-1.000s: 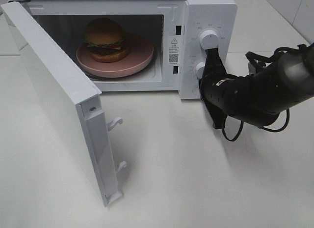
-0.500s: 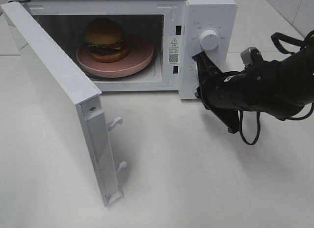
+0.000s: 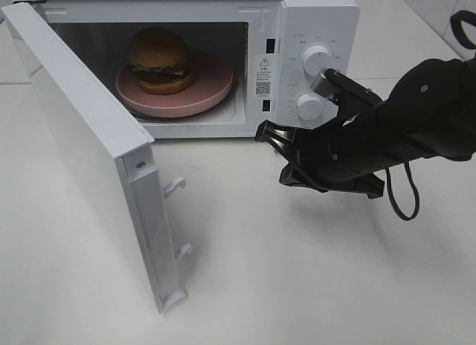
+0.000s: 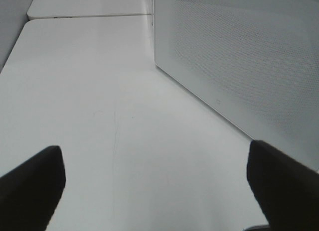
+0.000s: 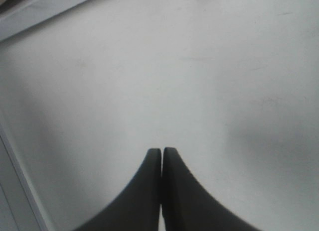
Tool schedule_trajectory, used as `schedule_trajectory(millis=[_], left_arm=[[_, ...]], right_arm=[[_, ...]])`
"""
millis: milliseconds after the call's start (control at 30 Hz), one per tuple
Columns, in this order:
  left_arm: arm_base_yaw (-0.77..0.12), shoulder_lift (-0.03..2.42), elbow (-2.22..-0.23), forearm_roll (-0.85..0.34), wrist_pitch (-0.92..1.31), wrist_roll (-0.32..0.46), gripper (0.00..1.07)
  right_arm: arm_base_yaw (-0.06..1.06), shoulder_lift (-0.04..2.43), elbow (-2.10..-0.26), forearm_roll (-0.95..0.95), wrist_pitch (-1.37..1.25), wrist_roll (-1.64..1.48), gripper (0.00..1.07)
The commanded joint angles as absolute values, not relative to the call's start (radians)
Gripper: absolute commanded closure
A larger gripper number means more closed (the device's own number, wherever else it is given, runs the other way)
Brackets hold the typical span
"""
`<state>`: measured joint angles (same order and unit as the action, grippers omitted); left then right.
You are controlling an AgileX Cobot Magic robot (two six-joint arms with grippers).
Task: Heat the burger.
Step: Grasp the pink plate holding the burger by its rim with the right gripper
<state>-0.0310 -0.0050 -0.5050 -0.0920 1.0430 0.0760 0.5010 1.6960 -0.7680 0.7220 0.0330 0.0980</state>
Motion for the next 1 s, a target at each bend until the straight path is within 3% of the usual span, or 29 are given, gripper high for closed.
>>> schedule_trajectory(millis=[33, 367, 567, 733, 1000], left_arm=[[-0.028, -0.024, -0.502, -0.096, 1.036, 0.070, 0.16], [-0.028, -0.024, -0.502, -0.096, 1.036, 0.070, 0.16], [-0.028, -0.024, -0.502, -0.096, 1.036, 0.070, 0.16], [-0.028, -0.024, -0.502, -0.096, 1.036, 0.070, 0.16], [-0.028, -0.024, -0.502, -0.096, 1.036, 0.070, 0.16]], right_arm=[[0.490, 1.677, -0.771, 0.692, 0.081, 0.045, 1.07], [0.470, 1.616, -0.879, 0.292, 0.526, -0.030, 1.07], [0.470, 1.614, -0.935, 0.229, 0.656, -0.167, 1.07], [0.470, 1.614, -1.009, 0.200, 0.862, -0.482, 1.07], [0.470, 1.595, -1.019, 0.139, 0.900, -0.942, 1.04]])
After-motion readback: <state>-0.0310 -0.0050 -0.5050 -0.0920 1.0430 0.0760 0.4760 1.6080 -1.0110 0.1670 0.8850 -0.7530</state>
